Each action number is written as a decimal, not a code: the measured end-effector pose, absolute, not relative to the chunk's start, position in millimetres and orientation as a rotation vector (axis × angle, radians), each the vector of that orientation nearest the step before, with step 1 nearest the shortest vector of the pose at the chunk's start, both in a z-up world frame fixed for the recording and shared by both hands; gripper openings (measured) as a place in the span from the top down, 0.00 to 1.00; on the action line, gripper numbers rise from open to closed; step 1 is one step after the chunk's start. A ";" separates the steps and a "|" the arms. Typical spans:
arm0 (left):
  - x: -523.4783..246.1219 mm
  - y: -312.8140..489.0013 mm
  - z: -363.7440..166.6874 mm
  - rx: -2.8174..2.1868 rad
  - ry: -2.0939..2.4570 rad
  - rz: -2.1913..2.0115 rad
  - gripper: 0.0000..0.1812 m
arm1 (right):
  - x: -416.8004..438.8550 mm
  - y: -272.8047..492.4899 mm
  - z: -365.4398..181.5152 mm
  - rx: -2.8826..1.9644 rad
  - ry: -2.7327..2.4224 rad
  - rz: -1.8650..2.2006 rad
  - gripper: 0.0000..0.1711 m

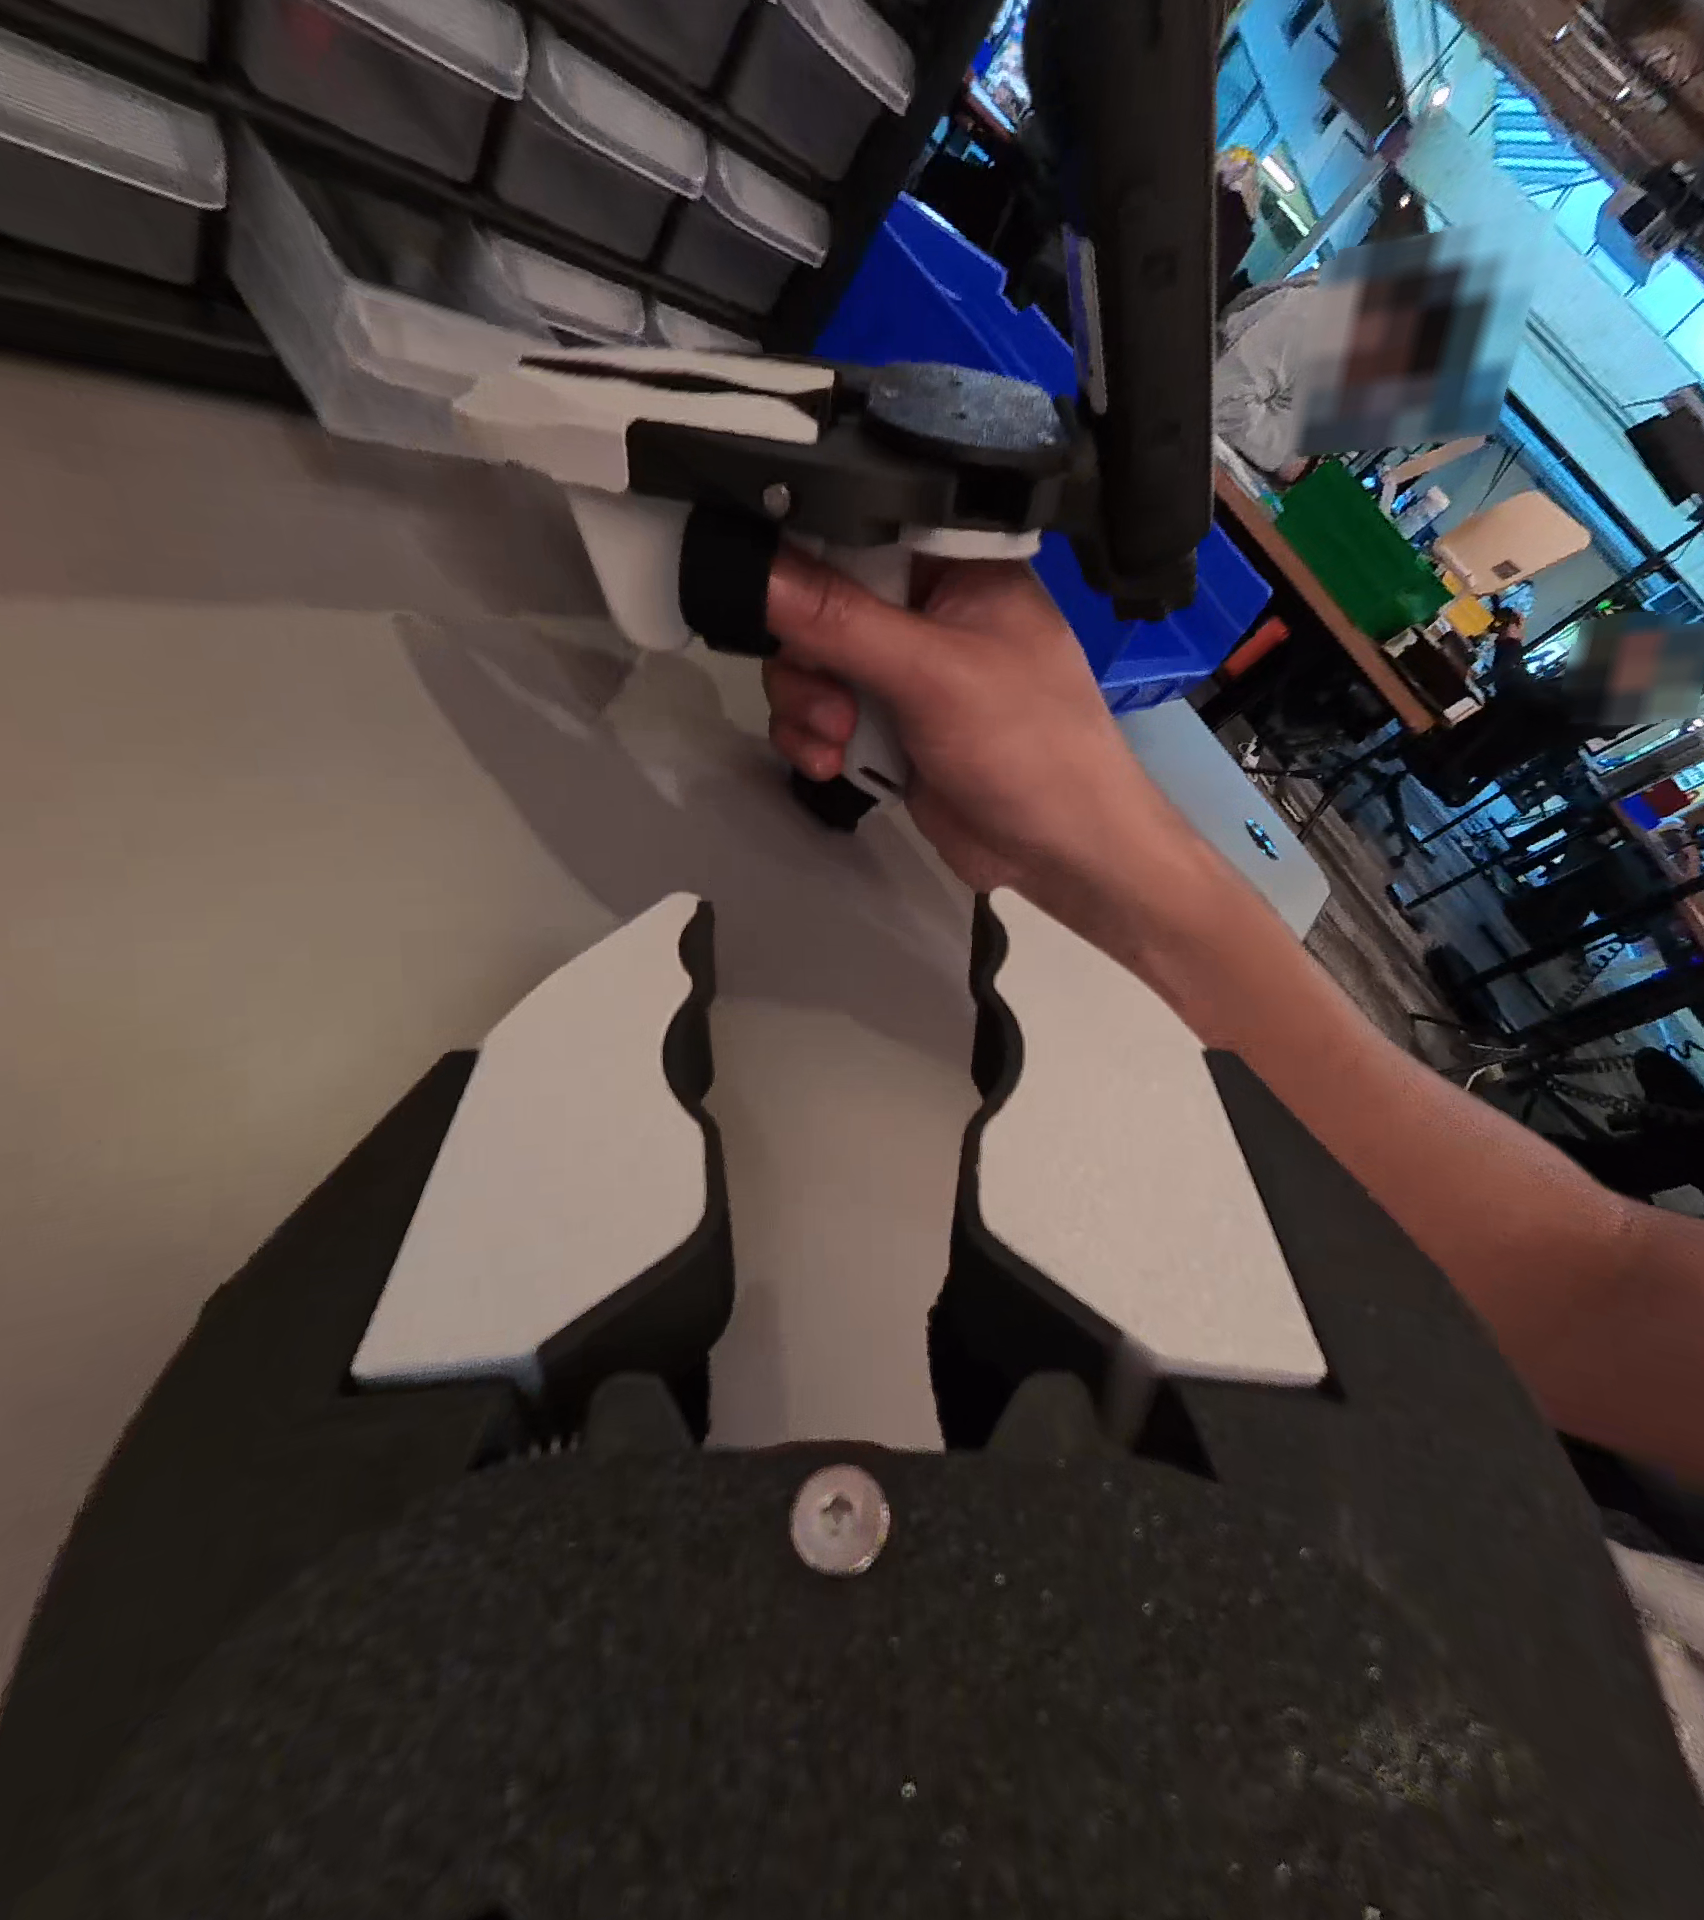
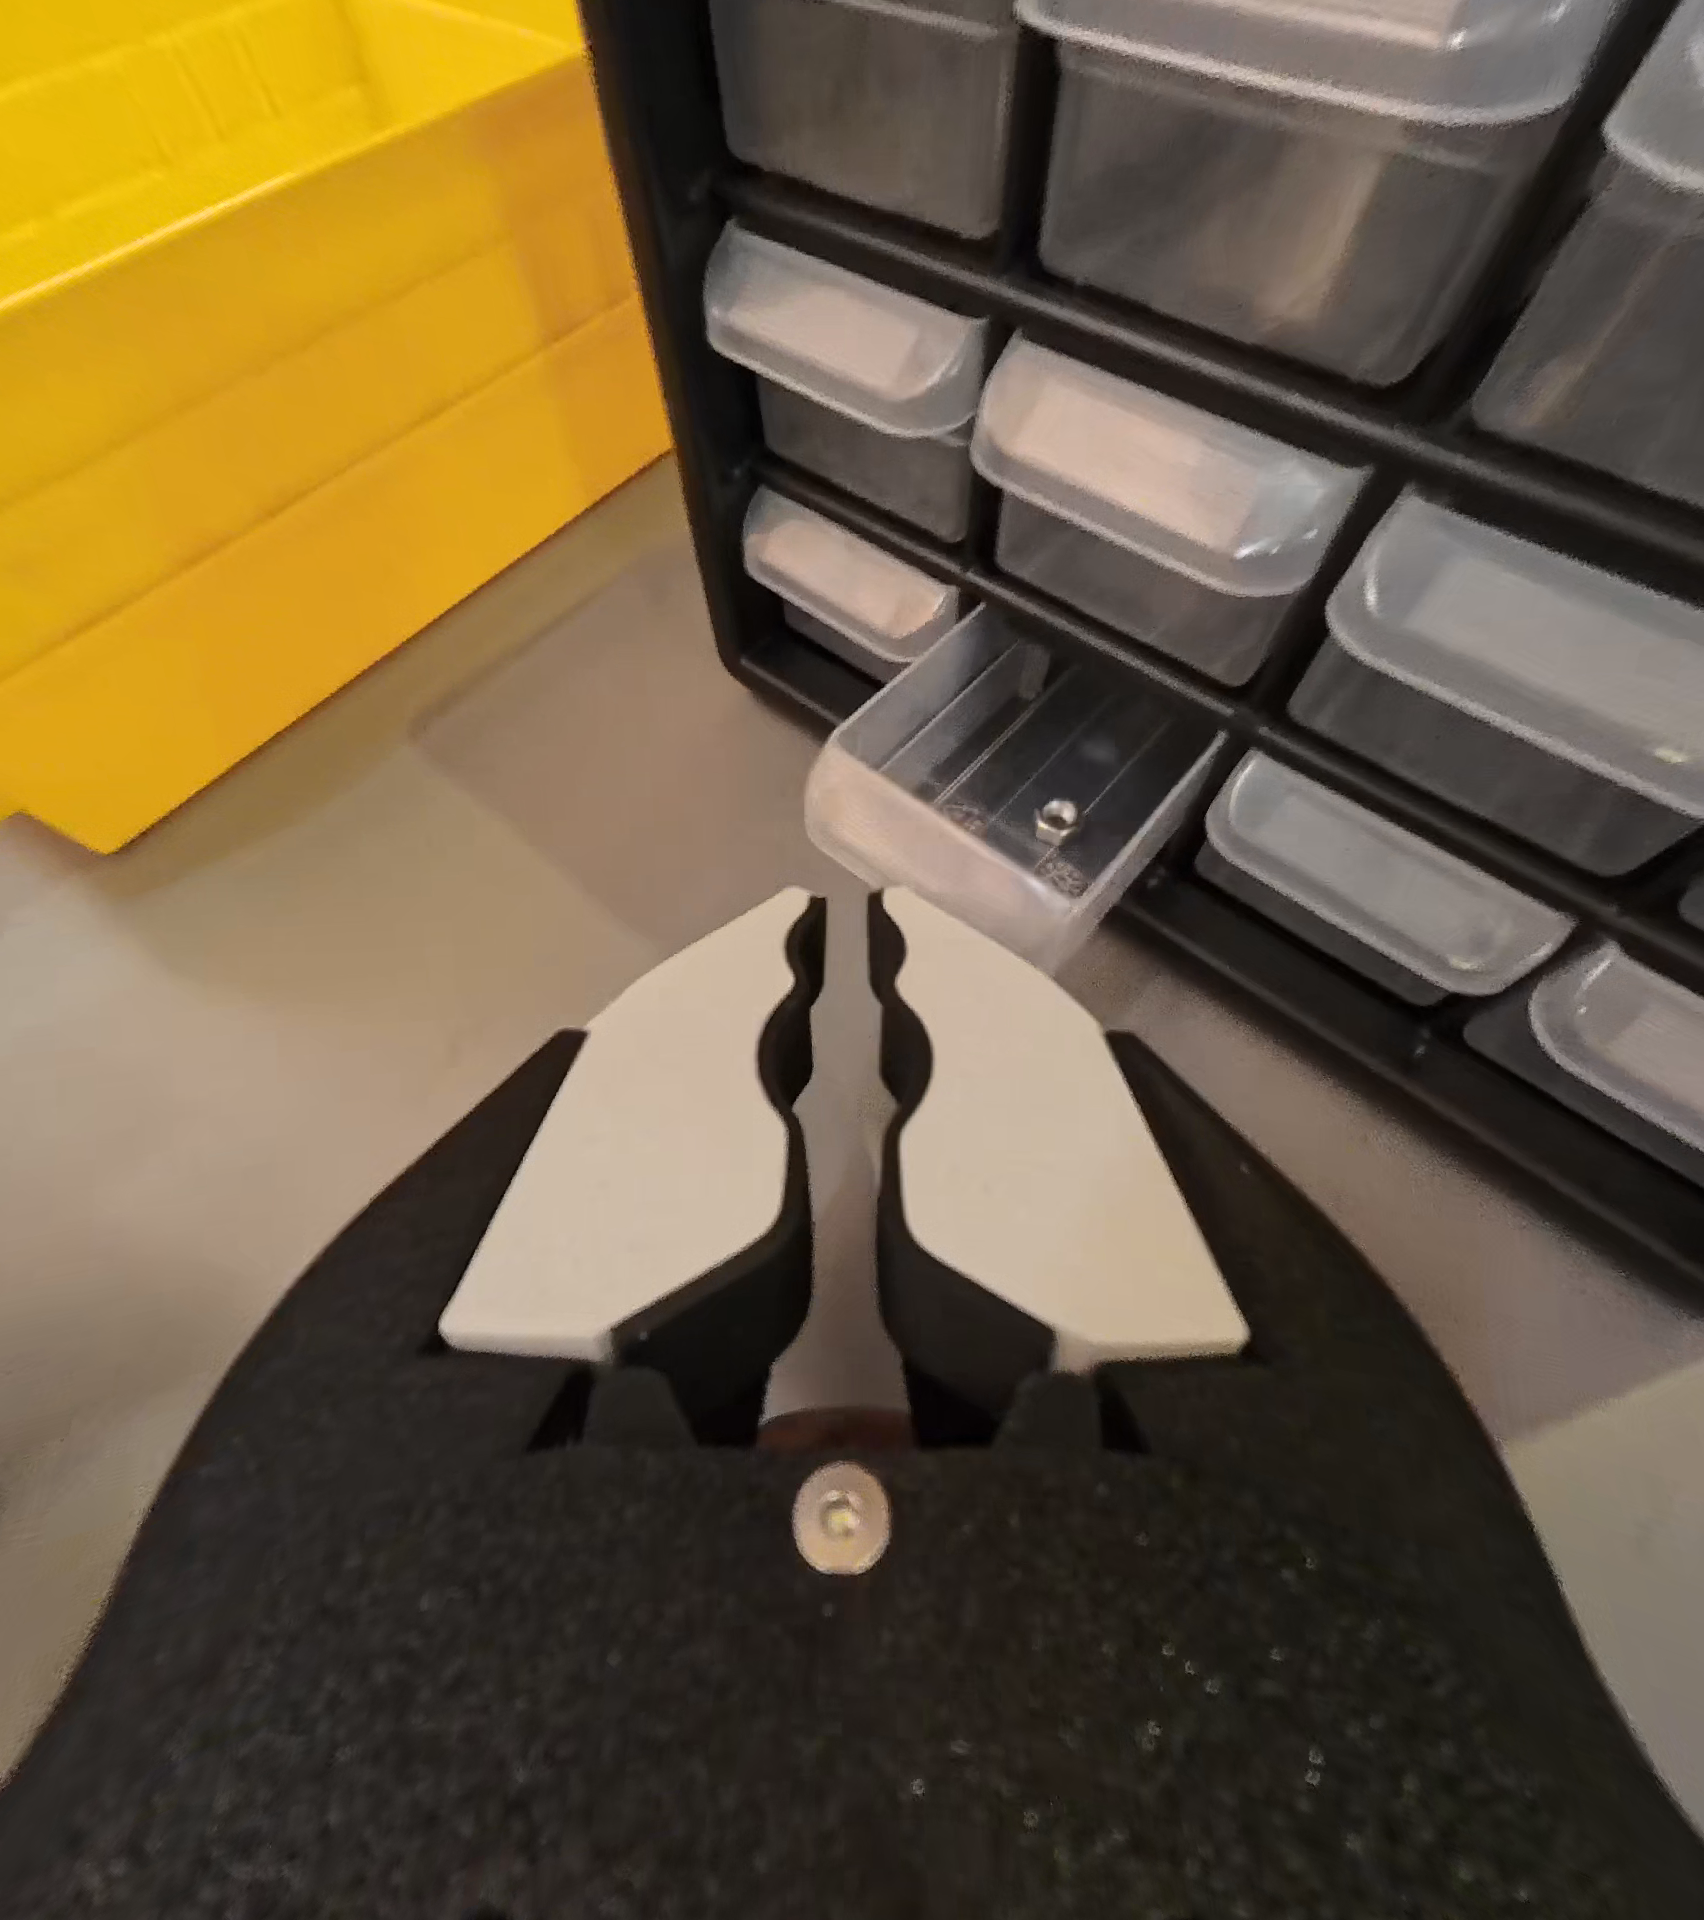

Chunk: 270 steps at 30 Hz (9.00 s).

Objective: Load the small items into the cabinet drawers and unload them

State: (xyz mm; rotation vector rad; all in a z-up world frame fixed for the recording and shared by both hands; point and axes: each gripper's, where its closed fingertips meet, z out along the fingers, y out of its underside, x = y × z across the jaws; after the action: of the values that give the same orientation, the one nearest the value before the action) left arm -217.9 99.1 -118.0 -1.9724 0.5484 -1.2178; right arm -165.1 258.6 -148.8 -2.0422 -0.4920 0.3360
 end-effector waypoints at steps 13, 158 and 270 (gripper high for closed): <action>-231.7 107.2 -126.5 -1.990 0.614 -1.006 0.75 | -151.7 300.1 -152.1 -2.065 -0.522 0.232 0.93; -400.5 295.9 -191.5 -3.042 0.440 -0.191 0.95 | -104.7 231.4 -122.5 -1.891 -0.244 -0.004 0.59; -284.8 189.7 -127.5 -2.030 0.380 -0.077 0.80 | -103.1 240.7 -122.7 -1.880 -0.279 -0.109 0.58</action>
State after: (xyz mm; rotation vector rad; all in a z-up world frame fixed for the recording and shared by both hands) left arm -284.8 189.7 -127.5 -2.0305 0.3801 -0.0768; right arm -103.1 240.7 -122.7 -1.8795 -0.2794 -0.1088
